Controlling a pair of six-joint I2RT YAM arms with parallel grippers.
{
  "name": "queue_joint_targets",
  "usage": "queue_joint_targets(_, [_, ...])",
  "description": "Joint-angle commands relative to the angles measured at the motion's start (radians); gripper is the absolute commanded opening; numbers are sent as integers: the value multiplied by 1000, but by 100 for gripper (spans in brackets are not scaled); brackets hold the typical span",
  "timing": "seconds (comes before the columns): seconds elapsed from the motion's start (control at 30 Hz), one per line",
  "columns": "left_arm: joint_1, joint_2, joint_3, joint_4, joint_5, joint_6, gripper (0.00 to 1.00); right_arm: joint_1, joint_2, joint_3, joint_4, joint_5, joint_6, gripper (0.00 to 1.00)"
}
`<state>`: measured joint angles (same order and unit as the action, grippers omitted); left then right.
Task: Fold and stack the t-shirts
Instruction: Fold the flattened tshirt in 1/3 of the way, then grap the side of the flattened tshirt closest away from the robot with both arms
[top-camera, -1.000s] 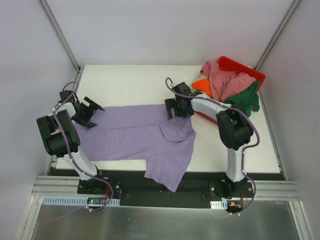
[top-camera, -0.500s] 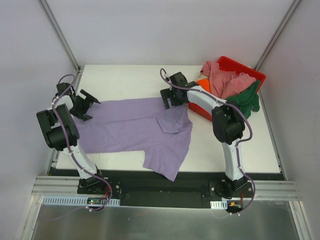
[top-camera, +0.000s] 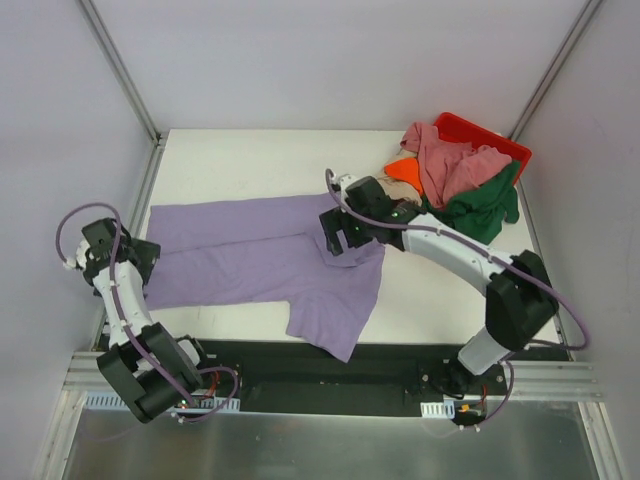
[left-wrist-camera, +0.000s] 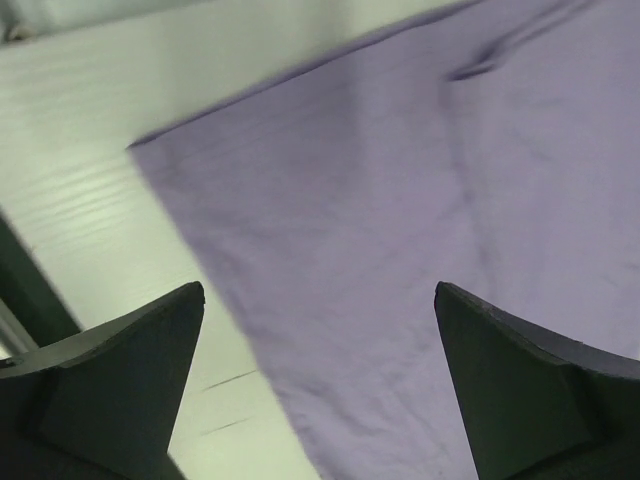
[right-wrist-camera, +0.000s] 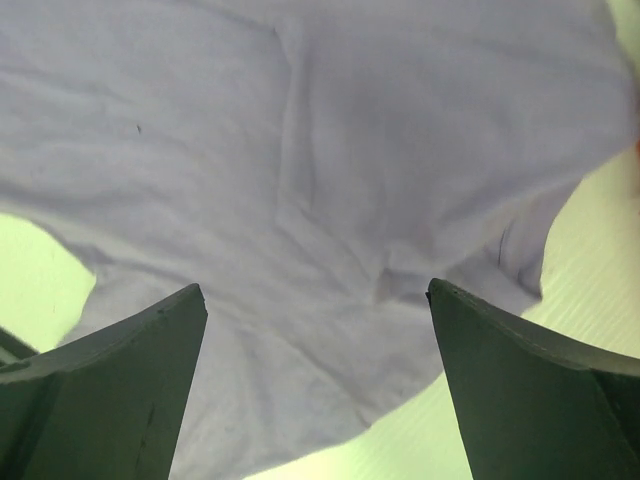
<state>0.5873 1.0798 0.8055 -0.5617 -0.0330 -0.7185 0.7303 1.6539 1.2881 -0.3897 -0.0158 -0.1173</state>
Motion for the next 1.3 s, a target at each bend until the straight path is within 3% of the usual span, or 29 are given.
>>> queue_joint_targets(0.0, [48, 6, -107, -96, -108, -105, 98, -6, -146, -163, 89, -29, 99, 96])
queue_joint_targets(0.1, [81, 14, -149, -86, -207, -162, 81, 6, -213, -229, 80, -4, 99, 96])
queue_joint_targets(0.37, [161, 98, -178, 72, -187, -72, 72, 6, -284, -266, -12, 59, 84, 96])
queue_joint_targets(0.5, [193, 109, -190, 157, -180, -24, 53, 4, -275, -254, -28, 53, 82, 96])
queue_joint_targets(0.63, [215, 130, -229, 276, -72, 7, 47, 7, -264, -234, -60, 44, 93, 96])
queue_joint_targets(0.87, [220, 262, -201, 298, -16, 27, 34, 7, -298, -257, -81, 56, 97, 96])
queue_joint_targets(1.07, [226, 273, -207, 298, -4, 27, 26, 7, -307, -269, -92, 53, 111, 96])
queue_joint_targets(1.27, [227, 267, -215, 296, 12, 25, 0, 59, -306, -263, -133, 51, 68, 96])
